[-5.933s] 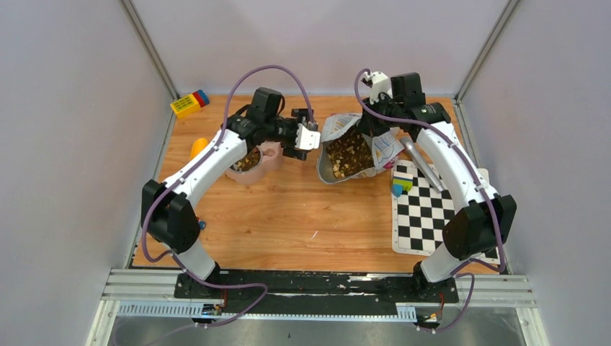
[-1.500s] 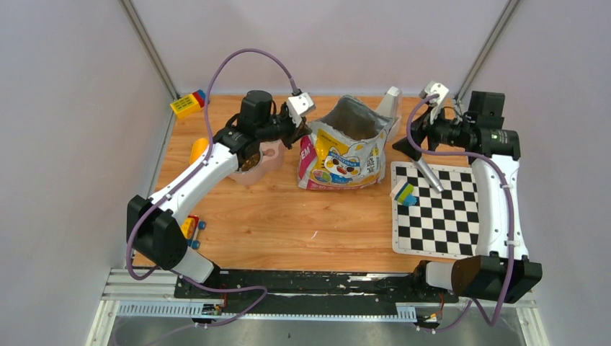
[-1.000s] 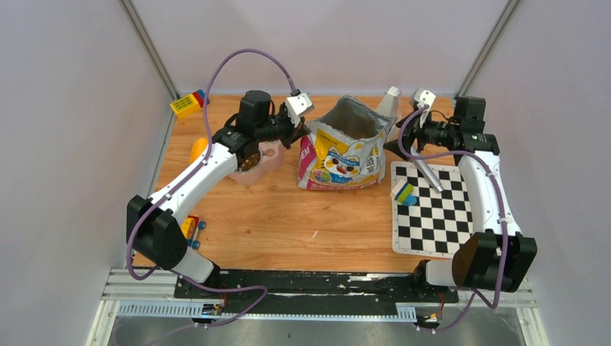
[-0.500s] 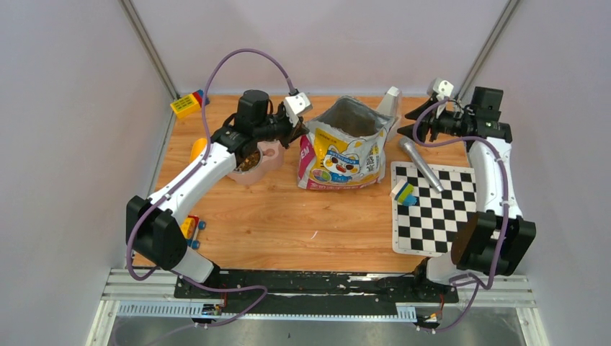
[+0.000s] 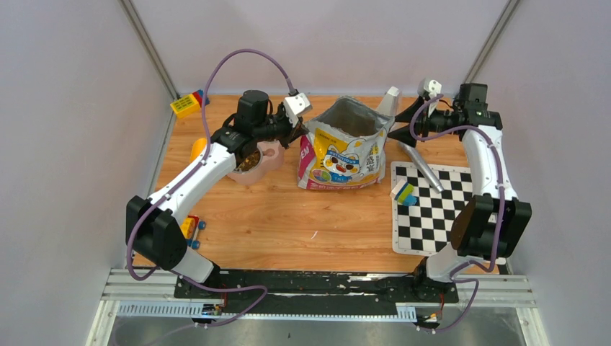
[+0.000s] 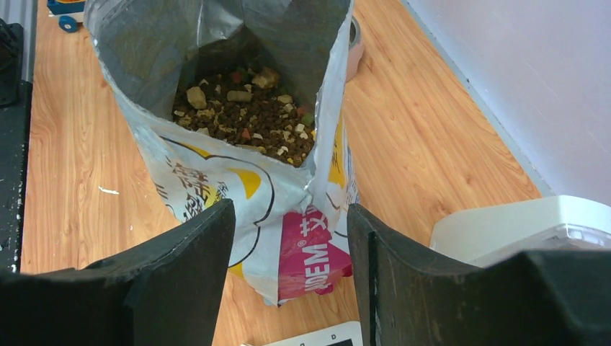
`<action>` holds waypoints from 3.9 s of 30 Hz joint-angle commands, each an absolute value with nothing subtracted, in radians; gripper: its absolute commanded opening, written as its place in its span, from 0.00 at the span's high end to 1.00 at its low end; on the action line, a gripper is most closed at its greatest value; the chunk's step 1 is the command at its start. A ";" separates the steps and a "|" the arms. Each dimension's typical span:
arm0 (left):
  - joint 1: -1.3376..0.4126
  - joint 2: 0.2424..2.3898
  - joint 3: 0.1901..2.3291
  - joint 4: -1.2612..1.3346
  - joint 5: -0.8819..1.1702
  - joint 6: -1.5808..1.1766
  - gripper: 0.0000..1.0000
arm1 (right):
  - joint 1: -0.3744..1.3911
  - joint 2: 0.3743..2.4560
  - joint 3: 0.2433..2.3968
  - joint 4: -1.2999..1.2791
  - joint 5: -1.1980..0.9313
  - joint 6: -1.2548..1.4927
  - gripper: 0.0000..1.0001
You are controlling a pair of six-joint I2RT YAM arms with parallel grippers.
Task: Serve the pet food
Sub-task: Close the pet food bag at the center of the board.
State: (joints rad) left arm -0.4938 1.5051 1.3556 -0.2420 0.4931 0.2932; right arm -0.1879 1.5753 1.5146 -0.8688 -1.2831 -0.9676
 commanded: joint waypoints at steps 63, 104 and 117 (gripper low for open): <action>-0.325 1.318 1.379 -0.519 1.005 0.505 0.00 | -0.170 1.039 1.063 -0.335 -1.111 -0.282 1.00; -0.630 1.710 1.597 -0.241 0.939 0.218 0.48 | -0.202 0.998 1.017 -0.342 -1.149 -0.302 1.00; -0.571 1.582 1.570 -0.343 0.879 0.270 1.00 | -0.271 0.918 1.024 -0.429 -1.180 -0.451 1.00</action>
